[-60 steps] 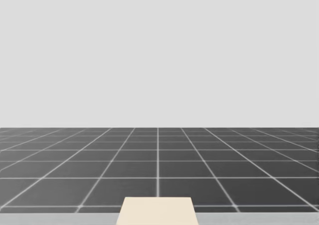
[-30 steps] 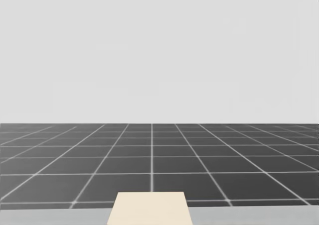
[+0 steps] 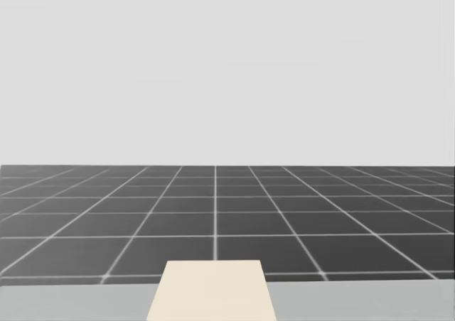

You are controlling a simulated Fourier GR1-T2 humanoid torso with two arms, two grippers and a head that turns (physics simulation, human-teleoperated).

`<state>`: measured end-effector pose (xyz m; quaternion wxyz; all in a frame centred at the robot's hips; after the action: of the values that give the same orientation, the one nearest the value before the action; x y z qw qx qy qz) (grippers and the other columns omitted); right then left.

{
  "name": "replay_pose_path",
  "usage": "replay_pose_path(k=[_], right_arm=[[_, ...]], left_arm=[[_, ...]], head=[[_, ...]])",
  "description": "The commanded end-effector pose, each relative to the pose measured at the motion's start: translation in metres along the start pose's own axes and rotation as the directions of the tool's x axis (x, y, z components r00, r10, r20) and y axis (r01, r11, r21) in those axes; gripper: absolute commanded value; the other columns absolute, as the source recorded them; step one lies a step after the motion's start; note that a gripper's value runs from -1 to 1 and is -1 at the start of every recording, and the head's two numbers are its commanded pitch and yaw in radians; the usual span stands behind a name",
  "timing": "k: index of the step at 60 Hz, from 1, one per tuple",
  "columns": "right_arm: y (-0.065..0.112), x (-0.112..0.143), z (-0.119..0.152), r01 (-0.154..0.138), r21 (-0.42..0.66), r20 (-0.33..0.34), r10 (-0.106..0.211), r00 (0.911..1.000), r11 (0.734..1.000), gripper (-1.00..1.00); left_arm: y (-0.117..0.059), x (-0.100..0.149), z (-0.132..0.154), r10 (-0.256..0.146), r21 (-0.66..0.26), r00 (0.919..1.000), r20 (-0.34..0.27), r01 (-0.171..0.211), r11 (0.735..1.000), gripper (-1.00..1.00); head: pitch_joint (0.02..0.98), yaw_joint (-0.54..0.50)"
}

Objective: Retrieve the object from inside the box.

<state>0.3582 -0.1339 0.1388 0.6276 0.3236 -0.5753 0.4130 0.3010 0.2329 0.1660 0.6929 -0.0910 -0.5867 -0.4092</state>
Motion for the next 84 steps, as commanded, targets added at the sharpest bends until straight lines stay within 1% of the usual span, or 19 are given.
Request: replay_pose_path(k=[1, 19, 27, 28, 30, 31, 32, 33, 36, 41, 47, 49, 53, 55, 57, 60, 69, 73, 84], right_arm=[[0.004, -0.006, -0.022, 0.011, 0.037, -0.014, -0.010, 0.9998, 0.999, -1.00], [-0.011, -0.018, -0.043, 0.061, -0.003, -0.076, -0.061, 0.9952, 0.998, -1.00], [-0.014, -0.028, -0.050, 0.044, -0.041, -0.152, -0.050, 0.9871, 0.998, -1.00], [-0.015, -0.030, -0.051, 0.024, -0.074, -0.174, -0.037, 0.9840, 0.997, -0.83], [-0.015, -0.031, -0.051, 0.019, -0.103, -0.174, -0.037, 0.9841, 0.994, -0.38], [-0.013, -0.031, -0.050, 0.016, -0.098, -0.161, -0.031, 0.9864, 0.995, 0.38], [-0.014, -0.031, -0.050, 0.017, -0.091, -0.159, -0.032, 0.9867, 0.996, 0.87], [-0.014, -0.031, -0.049, 0.029, -0.096, -0.163, -0.044, 0.9856, 0.995, 0.96], [-0.015, -0.031, -0.046, 0.019, -0.112, -0.160, -0.037, 0.9864, 0.994, 1.00], [-0.015, -0.027, -0.041, 0.025, -0.128, -0.165, -0.047, 0.9851, 0.991, 1.00], [-0.016, -0.020, -0.024, 0.015, -0.175, -0.161, -0.044, 0.9860, 0.984, 1.00], [-0.016, -0.018, -0.013, 0.003, -0.199, -0.164, -0.037, 0.9857, 0.980, 1.00], [-0.015, -0.012, 0.010, 0.002, -0.230, -0.147, -0.036, 0.9885, 0.973, 1.00], [-0.016, -0.011, 0.024, -0.022, -0.255, -0.139, -0.014, 0.9902, 0.967, 1.00], [-0.016, -0.010, 0.036, -0.029, -0.273, -0.130, -0.007, 0.9915, 0.962, 1.00], [-0.020, -0.007, 0.061, -0.051, -0.319, -0.118, 0.014, 0.9929, 0.946, 1.00], [-0.036, -0.001, 0.122, -0.051, -0.430, -0.072, 0.022, 0.9972, 0.901, 1.00], [-0.041, 0.001, 0.142, -0.049, -0.465, -0.059, 0.025, 0.9980, 0.884, 1.00], [-0.058, 0.019, 0.179, -0.066, -0.562, -0.024, 0.064, 0.9977, 0.824, 1.00]], left_arm=[[-0.001, 0.000, -0.001, -0.014, 0.001, 0.9999, -0.004, 0.014, 1.000, -1.00], [-0.002, -0.001, -0.001, -0.032, -0.007, 0.9994, -0.009, 0.032, 0.999, -1.00], [-0.003, -0.001, -0.001, -0.039, -0.009, 0.9991, -0.014, 0.039, 0.999, -1.00], [-0.003, -0.001, -0.001, -0.040, -0.009, 0.9991, -0.014, 0.039, 0.999, -1.00], [-0.003, -0.001, -0.001, -0.040, -0.009, 0.9991, -0.015, 0.040, 0.999, -1.00], [-0.003, -0.001, -0.001, -0.041, -0.008, 0.9990, -0.016, 0.041, 0.999, -1.00], [-0.003, -0.001, -0.001, -0.042, -0.008, 0.9990, -0.016, 0.042, 0.999, -1.00], [-0.004, -0.001, -0.001, -0.043, -0.008, 0.9989, -0.017, 0.043, 0.999, -1.00], [-0.004, -0.001, -0.001, -0.043, -0.007, 0.9989, -0.018, 0.043, 0.999, -1.00], [-0.004, -0.002, -0.001, -0.046, -0.008, 0.9987, -0.021, 0.046, 0.999, -1.00], [-0.004, -0.002, -0.001, -0.044, -0.004, 0.9988, -0.021, 0.044, 0.999, -1.00], [-0.003, -0.002, -0.001, -0.042, -0.002, 0.9989, -0.021, 0.042, 0.999, -1.00], [-0.001, -0.001, 0.000, -0.034, 0.001, 0.9993, -0.017, 0.034, 0.999, -1.00], [0.000, -0.001, 0.001, -0.027, 0.004, 0.9995, -0.012, 0.027, 1.000, -1.00], [0.000, -0.001, 0.001, -0.026, 0.005, 0.9996, -0.010, 0.026, 1.000, -1.00], [0.002, -0.001, 0.002, -0.022, 0.008, 0.9997, -0.007, 0.022, 1.000, -1.00], [0.004, -0.001, 0.003, -0.017, 0.012, 0.9999, -0.005, 0.017, 1.000, -1.00], [0.005, -0.001, 0.003, -0.016, 0.013, 0.9999, -0.005, 0.016, 1.000, -1.00], [0.005, -0.001, 0.003, -0.014, 0.014, 0.9999, -0.003, 0.014, 1.000, -1.00]], head=[[0.105, -0.04], [0.124, -0.04], [0.127, -0.04], [0.128, -0.04], [0.128, -0.04], [0.128, -0.04], [0.128, -0.04], [0.127, -0.04], [0.127, -0.04], [0.123, -0.05], [0.119, -0.05], [0.118, -0.05], [0.117, -0.05], [0.116, -0.05], [0.114, -0.05], [0.113, -0.05], [0.114, -0.04], [0.114, -0.04], [0.113, -0.04]])
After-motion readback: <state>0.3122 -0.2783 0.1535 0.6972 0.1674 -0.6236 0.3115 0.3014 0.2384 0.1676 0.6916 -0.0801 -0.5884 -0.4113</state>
